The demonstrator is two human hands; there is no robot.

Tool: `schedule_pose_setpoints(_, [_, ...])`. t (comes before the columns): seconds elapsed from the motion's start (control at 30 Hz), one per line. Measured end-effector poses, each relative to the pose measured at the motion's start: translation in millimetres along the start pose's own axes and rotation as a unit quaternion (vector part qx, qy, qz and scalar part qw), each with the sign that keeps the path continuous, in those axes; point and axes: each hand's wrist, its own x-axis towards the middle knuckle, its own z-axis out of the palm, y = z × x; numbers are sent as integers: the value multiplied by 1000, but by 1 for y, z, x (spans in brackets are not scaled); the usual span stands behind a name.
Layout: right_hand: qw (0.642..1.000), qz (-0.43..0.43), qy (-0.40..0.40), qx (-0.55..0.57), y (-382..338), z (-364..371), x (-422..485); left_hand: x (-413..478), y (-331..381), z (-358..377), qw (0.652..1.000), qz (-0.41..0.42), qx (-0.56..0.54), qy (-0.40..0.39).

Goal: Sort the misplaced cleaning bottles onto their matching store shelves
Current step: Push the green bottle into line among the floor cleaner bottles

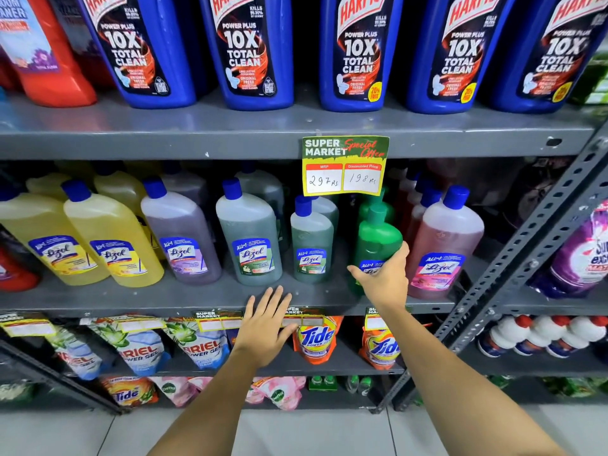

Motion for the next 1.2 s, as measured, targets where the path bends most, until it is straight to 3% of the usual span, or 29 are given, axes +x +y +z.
schedule_pose_setpoints(0.47, [1000, 19, 2, -22, -1, -2, -6, -1, 4, -5, 1000, -11, 11, -14])
schedule_pose_setpoints(0.6, [996, 66, -52, -41, -1, -16, -23, -15, 9, -12, 997, -19, -5, 78])
schedule_pose_setpoints(0.67, [997, -8, -4, -76, -4, -27, -48, -22, 12, -22, 989, -11, -19, 149])
schedule_pose_setpoints(0.77, [967, -239, 85, -19, -38, -41, -74, -27, 12, -59, 969, 10, -19, 247])
schedule_pose_setpoints(0.87, [876, -461, 136, 43, -115, -48, -72, -25, 2, -122, 937, 31, 10, 349])
schedule_pose_setpoints(0.93, [814, -553, 170, 61, -176, -46, -66, -25, -12, -173, 909, 24, 37, 414])
schedule_pose_setpoints(1.03, [763, -621, 170, 56, -256, -37, -65, -30, -39, -247, 876, -4, 70, 478])
schedule_pose_setpoints(1.2, [778, -617, 115, -7, -345, -7, -69, -58, -94, -334, 856, -64, 134, 495])
